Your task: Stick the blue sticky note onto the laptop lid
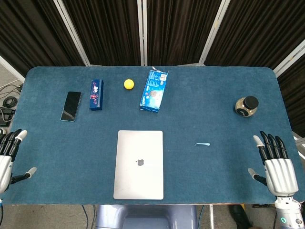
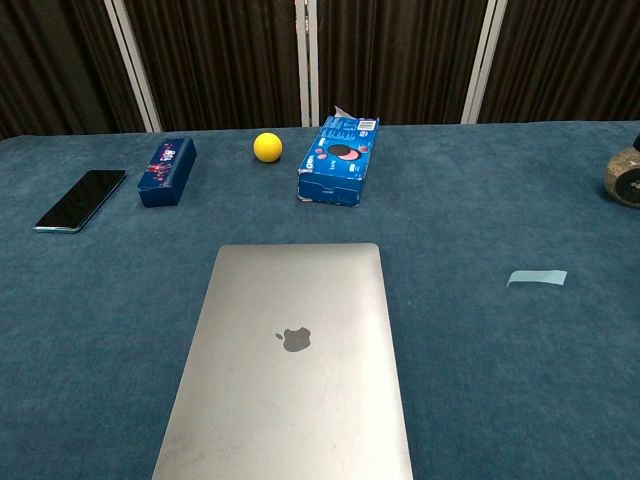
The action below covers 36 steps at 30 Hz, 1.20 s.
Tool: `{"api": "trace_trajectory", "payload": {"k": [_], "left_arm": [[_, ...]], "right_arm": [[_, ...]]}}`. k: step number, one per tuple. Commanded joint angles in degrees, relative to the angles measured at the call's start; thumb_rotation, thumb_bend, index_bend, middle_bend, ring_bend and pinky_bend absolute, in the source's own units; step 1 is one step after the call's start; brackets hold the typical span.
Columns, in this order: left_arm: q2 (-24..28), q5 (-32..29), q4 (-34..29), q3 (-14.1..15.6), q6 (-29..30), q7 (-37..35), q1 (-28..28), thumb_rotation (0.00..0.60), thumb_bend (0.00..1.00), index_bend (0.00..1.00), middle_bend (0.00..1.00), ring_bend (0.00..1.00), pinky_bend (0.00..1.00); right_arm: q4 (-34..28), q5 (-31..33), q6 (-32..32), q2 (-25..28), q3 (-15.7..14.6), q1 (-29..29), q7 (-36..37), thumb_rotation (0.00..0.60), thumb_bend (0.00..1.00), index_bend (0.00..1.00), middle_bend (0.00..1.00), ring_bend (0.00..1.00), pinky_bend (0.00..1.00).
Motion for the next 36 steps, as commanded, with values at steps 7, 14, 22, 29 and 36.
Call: {"api": "trace_trajectory", "payload": {"k": [7,14,22,29,36], "left_arm": [[-0.31,-0.28,0.12,-0.14,-0.27,0.49,-0.14,0.600,0.00,0.00,0.00,0.00,0.00],[-1.27,-2.51,1.00,-0.95,-2.16,1.67,-1.08,0.600,0.00,0.00,0.00,0.00,0.00],[-2.61,-5.31,2.29,-1.66,-4.25,3.46,-2.00,0.600,0.00,0.00,0.00,0.00,0.00],[-3.56,-7.53,3.30,-2.30,-5.94,4.36,-2.83,0.600,0.00,0.00,0.00,0.00,0.00],[-3.73,-8.99,3.99,-2.73,-6.85,4.08,-3.25,0.600,0.00,0.00,0.00,0.00,0.00]], "right_arm": [[1.52,2.48,-5.57,-1.06,0.18,2.30,1.58,0.600,0.00,0.04,0.00,0.00,0.00],[2.45,13.28,-25.77,-0.94,5.03,13.18,3.72,0.600,0.03,0.23,0.00,0.00,0.00],[6.76,22.15,-35.91,-7.60,8.61,21.37,0.94,0.600,0.41,0.40,0.00,0.00,0.00],[12.87,28.81,-41.51,-14.28,8.70,26.38,-4.45,0.600,0.41,0.42,0.00,0.00,0.00],[16.78,29.01,-43.81,-16.72,6.70,27.72,-3.67,0.600,0.41,0.46,0.00,0.00,0.00]]}}
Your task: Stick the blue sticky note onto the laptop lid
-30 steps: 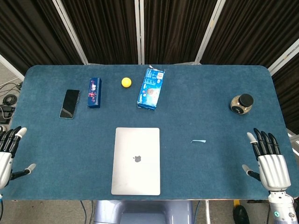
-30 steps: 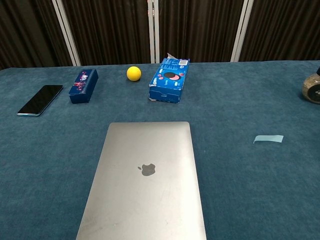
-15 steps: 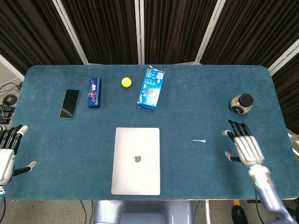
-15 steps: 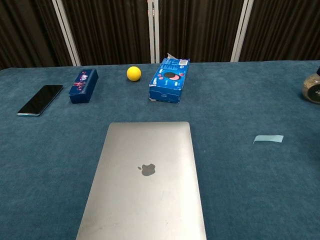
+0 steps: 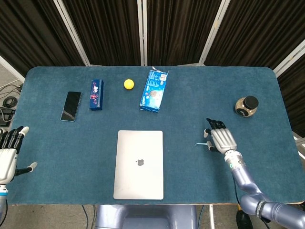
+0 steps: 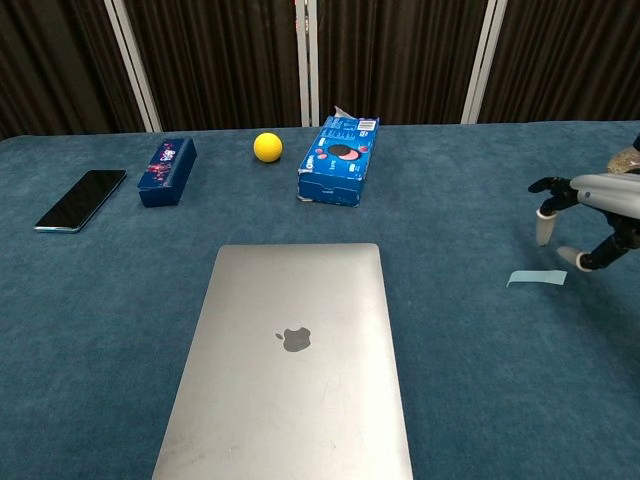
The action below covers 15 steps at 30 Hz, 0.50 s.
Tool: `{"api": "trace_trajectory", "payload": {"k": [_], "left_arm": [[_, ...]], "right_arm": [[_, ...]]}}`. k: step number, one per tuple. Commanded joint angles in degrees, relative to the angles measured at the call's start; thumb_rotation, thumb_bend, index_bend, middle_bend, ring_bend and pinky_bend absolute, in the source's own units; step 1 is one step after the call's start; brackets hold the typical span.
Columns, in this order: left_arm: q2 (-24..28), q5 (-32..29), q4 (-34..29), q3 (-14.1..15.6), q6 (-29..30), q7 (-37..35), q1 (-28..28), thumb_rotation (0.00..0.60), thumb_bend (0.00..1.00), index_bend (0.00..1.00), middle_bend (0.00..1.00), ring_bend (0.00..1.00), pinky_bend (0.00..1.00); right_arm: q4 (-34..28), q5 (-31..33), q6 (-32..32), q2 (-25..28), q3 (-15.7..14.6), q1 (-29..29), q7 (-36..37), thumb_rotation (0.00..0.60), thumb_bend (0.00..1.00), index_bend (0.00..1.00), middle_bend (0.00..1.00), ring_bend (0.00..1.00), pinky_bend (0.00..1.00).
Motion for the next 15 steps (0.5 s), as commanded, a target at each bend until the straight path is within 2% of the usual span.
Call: {"api": "trace_trajectory", "payload": {"k": [1,15], "left_arm": [[0.01,-0.11,0.06,-0.04,-0.16,-0.13,-0.10,0.600,0.00,0.00,0.00,0.00,0.00],[0.02,0.18,-0.14,0.26,-0.01,-0.02,-0.23,0.600,0.00,0.00,0.00,0.00,0.00]], "right_arm": [[1.97,-0.65,-0.46,-1.17,-1.20,0.49,0.33,0.600,0.41,0.47,0.00,0.00,0.00],[6.62,-3.83,1.47,-4.16,-3.66,0.35,3.16,0.600,0.38,0.48,0.00,0.00,0.00]]}}
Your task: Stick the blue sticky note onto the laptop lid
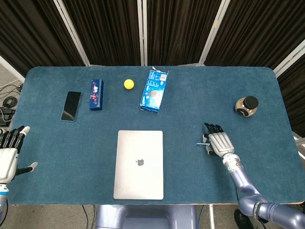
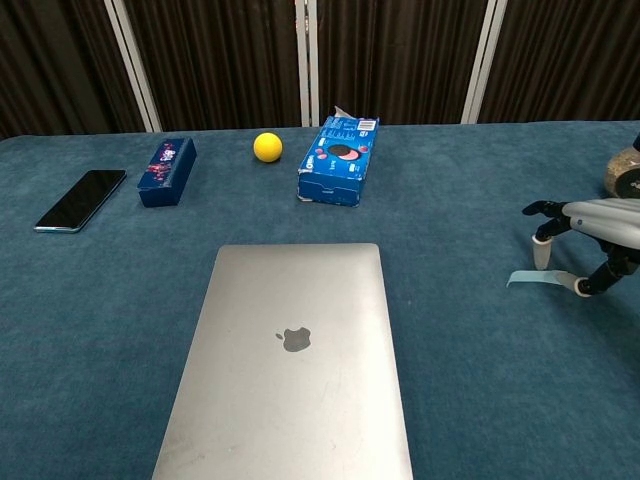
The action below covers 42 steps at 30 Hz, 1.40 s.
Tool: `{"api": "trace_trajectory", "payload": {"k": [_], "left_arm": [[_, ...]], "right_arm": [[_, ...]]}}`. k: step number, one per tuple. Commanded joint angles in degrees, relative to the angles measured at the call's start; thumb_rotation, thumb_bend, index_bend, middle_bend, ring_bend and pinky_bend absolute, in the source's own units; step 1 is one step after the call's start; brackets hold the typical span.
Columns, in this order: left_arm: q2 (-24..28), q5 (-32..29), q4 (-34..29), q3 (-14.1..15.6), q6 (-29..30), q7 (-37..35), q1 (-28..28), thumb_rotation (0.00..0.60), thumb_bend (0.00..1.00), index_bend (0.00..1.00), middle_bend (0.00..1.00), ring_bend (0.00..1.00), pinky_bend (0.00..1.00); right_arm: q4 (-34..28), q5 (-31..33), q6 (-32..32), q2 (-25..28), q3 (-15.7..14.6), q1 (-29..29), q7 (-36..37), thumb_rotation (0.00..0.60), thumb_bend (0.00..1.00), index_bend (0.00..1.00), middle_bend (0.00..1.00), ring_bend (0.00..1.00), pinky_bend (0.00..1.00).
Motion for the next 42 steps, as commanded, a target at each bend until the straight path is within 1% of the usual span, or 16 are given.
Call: {"api": "trace_trajectory", "payload": {"k": [1,21,30,36,42], "left_arm": [[-0.01,0.03,-0.03,0.05,0.04,0.03,0.01,0.600,0.00,0.00,0.00,0.00,0.00],[0.01,-0.24,0.05,0.10,-0.04,-0.18,-0.12,0.600,0.00,0.00,0.00,0.00,0.00],[0.09,-0.46,0.01,0.09,-0.11,-0.36,-0.17,0.600,0.00,0.00,0.00,0.00,0.00],[0.17,-0.31,-0.09,0.16,0.00,-0.42,-0.15,0.600,0.00,0.00,0.00,0.00,0.00],[0.33,-0.29,-0.20,0.17,-0.01,-0.73,-0.17,0.600,0.00,0.00,0.00,0.00,0.00]], "right_arm": [[1.10,-0.20,0.45,-0.75,-0.31,-0.03,0.27,0.600,0.38,0.48,0.00,0.00,0.00],[5.90,-0.72,1.24,-3.73,-0.72,-0.02,2.46,0.600,0.38,0.53,0.00,0.00,0.00],[6.90,-1.24,1.94,-4.47,-0.51,-0.18,4.12,0.600,0.38,0.63,0.00,0.00,0.00],[6.09,-2.40,2.97,-4.18,-0.33,-0.16,5.15,0.600,0.38,0.64,0.00,0.00,0.00],[1.93,-5.35,4.90,-2.13,-0.29,0.48,4.56,0.600,0.38,0.64,0.00,0.00,0.00]]}}
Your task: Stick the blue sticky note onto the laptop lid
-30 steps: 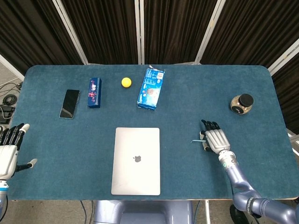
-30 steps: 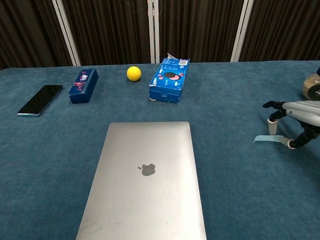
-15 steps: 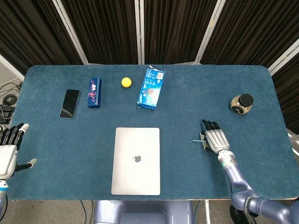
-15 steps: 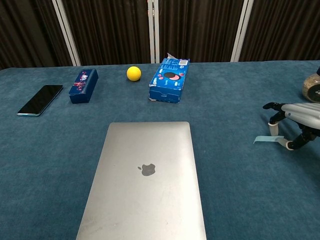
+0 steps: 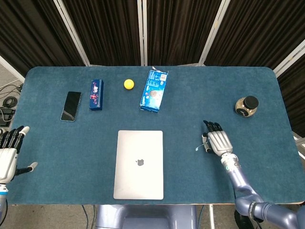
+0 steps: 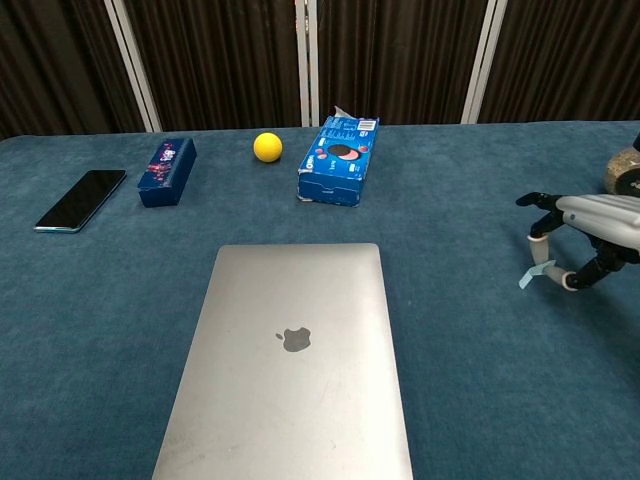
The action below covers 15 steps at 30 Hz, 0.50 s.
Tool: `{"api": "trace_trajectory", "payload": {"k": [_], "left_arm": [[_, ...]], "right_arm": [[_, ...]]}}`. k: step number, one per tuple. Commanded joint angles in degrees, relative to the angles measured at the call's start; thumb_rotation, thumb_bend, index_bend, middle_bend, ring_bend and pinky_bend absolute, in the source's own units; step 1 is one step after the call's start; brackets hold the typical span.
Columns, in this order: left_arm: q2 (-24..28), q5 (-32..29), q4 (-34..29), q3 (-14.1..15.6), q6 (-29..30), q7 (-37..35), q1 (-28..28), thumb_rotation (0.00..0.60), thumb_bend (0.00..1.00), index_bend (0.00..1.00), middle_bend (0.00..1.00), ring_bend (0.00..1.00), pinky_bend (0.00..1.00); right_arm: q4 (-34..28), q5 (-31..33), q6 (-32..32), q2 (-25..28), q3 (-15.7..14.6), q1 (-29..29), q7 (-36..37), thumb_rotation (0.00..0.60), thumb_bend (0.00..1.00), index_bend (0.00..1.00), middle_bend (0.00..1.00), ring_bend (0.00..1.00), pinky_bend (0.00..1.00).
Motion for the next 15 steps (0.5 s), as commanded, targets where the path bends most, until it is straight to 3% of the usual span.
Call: {"api": "trace_trajectory", "payload": {"k": [1,7,15], "left_arm": [[0.05,-0.02,0.00,0.02,-0.08,-0.12,-0.02,0.600,0.00,0.00,0.00,0.00,0.00],[0.16,-0.25,0.08,-0.06,-0.52,-0.73,-0.22,0.600,0.00,0.00,0.00,0.00,0.00],[0.59,-0.59,0.06,-0.17,-1.17,-2.25,-0.43,0.600,0.00,0.00,0.00,0.00,0.00]], "right_arm": [[-2.79,-2.46,1.33,1.44,-0.05,0.71,-0.66,0.600,0.38,0.64,0.00,0.00,0.00],[-8.80,-8.03,1.32,3.54,-0.28,4.43,-6.30,0.600,0.38,0.64,0.00,0.00,0.00],[-13.72,-7.75,-3.62,2.21,2.35,11.60,-17.50,0.600,0.38,0.63,0.00,0.00,0.00]]}}
